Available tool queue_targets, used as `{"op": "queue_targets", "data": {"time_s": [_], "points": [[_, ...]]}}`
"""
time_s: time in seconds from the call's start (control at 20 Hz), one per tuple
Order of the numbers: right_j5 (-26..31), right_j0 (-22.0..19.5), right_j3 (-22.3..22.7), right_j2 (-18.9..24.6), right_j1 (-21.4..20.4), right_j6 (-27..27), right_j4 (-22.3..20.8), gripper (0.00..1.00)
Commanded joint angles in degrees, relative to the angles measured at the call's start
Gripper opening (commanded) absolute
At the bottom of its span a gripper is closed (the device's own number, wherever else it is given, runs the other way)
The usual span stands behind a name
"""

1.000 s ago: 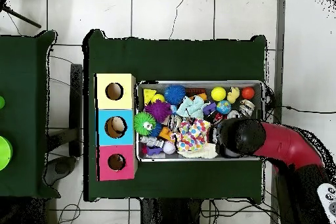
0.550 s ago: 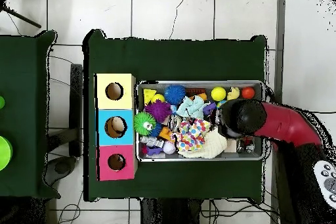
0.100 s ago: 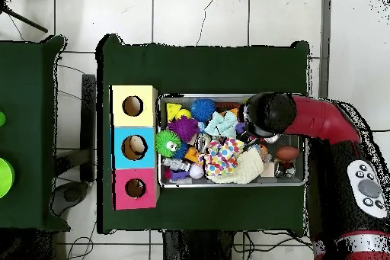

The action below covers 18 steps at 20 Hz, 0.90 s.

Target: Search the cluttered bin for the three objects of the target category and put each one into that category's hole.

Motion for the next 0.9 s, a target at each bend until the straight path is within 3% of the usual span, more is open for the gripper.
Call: {"op": "queue_targets", "data": {"time_s": [0.05,0.3,0.5,0.8,0.9], "points": [[8.84,0.32,-13.42,3.01,8.52,-5.42,-0.97,1.00],[13.11,-0.69,-21.18,4.57,13.38,-11.23,-1.37,1.00],[13.68,-2.43,-22.87,5.09,15.12,-14.44,-1.74,1.00],[9.86,-5.71,-16.69,3.54,12.84,-14.80,-2.80,1.00],[6.71,-7.33,-12.58,3.40,11.52,-14.58,-3.18,1.00]]}}
